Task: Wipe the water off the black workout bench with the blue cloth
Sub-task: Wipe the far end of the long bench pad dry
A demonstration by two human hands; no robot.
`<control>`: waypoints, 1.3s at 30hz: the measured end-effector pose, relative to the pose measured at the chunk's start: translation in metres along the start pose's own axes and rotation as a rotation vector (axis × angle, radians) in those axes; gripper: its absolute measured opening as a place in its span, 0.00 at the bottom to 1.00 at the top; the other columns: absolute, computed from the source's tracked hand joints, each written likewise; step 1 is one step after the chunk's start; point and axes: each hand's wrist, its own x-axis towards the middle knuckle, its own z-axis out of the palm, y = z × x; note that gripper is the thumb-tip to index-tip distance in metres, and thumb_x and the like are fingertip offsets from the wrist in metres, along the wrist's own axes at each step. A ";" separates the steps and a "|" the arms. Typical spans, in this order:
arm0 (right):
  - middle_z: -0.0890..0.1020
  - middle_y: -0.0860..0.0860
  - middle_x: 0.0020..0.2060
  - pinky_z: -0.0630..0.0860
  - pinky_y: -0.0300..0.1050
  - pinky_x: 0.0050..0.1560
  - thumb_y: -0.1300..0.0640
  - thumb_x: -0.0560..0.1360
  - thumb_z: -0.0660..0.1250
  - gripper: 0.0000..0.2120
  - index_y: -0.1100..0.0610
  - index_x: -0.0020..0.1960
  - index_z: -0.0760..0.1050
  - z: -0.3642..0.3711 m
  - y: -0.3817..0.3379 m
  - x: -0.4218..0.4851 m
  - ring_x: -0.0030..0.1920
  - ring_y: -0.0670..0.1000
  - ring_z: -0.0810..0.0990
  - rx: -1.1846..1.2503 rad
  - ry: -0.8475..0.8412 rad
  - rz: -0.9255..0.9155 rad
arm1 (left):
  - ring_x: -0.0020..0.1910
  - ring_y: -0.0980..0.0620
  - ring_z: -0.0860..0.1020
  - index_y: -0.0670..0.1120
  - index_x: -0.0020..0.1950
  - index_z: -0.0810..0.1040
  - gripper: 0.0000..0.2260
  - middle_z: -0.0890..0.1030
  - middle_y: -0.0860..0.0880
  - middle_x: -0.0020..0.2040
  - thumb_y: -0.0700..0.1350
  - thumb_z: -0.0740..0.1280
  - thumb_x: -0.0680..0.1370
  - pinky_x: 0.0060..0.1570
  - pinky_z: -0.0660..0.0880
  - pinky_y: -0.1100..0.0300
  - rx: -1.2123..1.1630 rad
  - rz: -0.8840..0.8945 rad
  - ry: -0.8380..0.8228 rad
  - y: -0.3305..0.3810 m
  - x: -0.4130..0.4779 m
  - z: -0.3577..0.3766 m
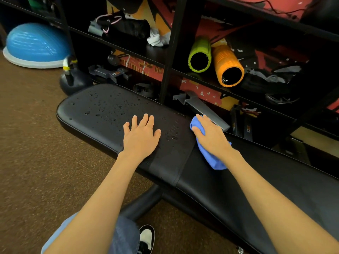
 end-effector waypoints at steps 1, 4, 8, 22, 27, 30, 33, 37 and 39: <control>0.75 0.56 0.61 0.67 0.52 0.61 0.50 0.80 0.56 0.18 0.58 0.66 0.69 0.004 0.000 0.012 0.63 0.59 0.72 -0.007 0.006 0.035 | 0.77 0.41 0.48 0.49 0.78 0.51 0.27 0.52 0.49 0.78 0.57 0.50 0.82 0.72 0.47 0.42 -0.002 0.000 0.000 0.000 0.000 0.000; 0.75 0.57 0.48 0.65 0.45 0.49 0.50 0.79 0.56 0.18 0.63 0.60 0.71 0.013 -0.007 0.027 0.48 0.59 0.73 -0.018 0.015 0.069 | 0.77 0.41 0.48 0.49 0.78 0.51 0.27 0.52 0.49 0.78 0.57 0.50 0.82 0.72 0.47 0.42 0.001 0.004 0.005 0.000 -0.001 0.001; 0.72 0.53 0.68 0.67 0.46 0.62 0.50 0.80 0.58 0.20 0.55 0.70 0.67 0.015 -0.027 -0.003 0.66 0.56 0.70 0.035 0.043 -0.032 | 0.76 0.41 0.48 0.48 0.78 0.51 0.26 0.52 0.49 0.78 0.56 0.50 0.82 0.72 0.47 0.42 0.008 0.002 0.015 0.001 0.001 0.000; 0.68 0.56 0.69 0.66 0.50 0.61 0.51 0.80 0.57 0.22 0.54 0.72 0.63 0.006 -0.010 -0.008 0.65 0.60 0.70 -0.007 0.051 0.024 | 0.76 0.40 0.48 0.48 0.78 0.51 0.26 0.53 0.49 0.78 0.56 0.50 0.82 0.72 0.48 0.41 0.012 0.011 0.001 -0.001 0.001 0.001; 0.74 0.56 0.61 0.68 0.48 0.52 0.52 0.80 0.57 0.17 0.58 0.65 0.70 0.017 -0.029 0.010 0.58 0.61 0.73 0.015 0.076 0.046 | 0.76 0.40 0.48 0.47 0.78 0.52 0.26 0.53 0.49 0.78 0.56 0.50 0.82 0.72 0.48 0.41 0.010 0.011 0.003 0.000 0.003 0.001; 0.69 0.52 0.70 0.65 0.50 0.65 0.51 0.80 0.58 0.21 0.52 0.72 0.65 0.018 -0.033 -0.007 0.67 0.59 0.68 0.040 0.035 -0.003 | 0.76 0.40 0.48 0.47 0.78 0.52 0.26 0.53 0.49 0.78 0.56 0.51 0.82 0.72 0.48 0.41 0.011 0.009 0.003 0.001 0.004 0.002; 0.63 0.48 0.74 0.54 0.43 0.71 0.51 0.80 0.59 0.22 0.48 0.73 0.64 0.016 -0.040 -0.041 0.74 0.50 0.60 0.022 -0.046 -0.143 | 0.76 0.40 0.48 0.48 0.78 0.52 0.26 0.53 0.49 0.78 0.56 0.51 0.82 0.72 0.48 0.41 0.007 0.008 0.007 0.001 0.004 0.003; 0.63 0.38 0.70 0.46 0.24 0.68 0.53 0.79 0.61 0.21 0.47 0.72 0.65 0.005 -0.029 -0.070 0.71 0.35 0.56 0.069 -0.124 -0.274 | 0.76 0.40 0.47 0.48 0.78 0.51 0.26 0.52 0.49 0.78 0.55 0.51 0.82 0.72 0.47 0.42 -0.002 0.018 -0.015 0.001 0.004 0.001; 0.66 0.43 0.71 0.52 0.30 0.71 0.55 0.79 0.62 0.21 0.49 0.71 0.66 -0.002 -0.017 -0.062 0.71 0.39 0.60 0.070 -0.100 -0.251 | 0.76 0.40 0.47 0.48 0.78 0.50 0.26 0.51 0.49 0.78 0.55 0.50 0.82 0.72 0.47 0.42 -0.002 0.026 -0.021 0.000 0.004 0.000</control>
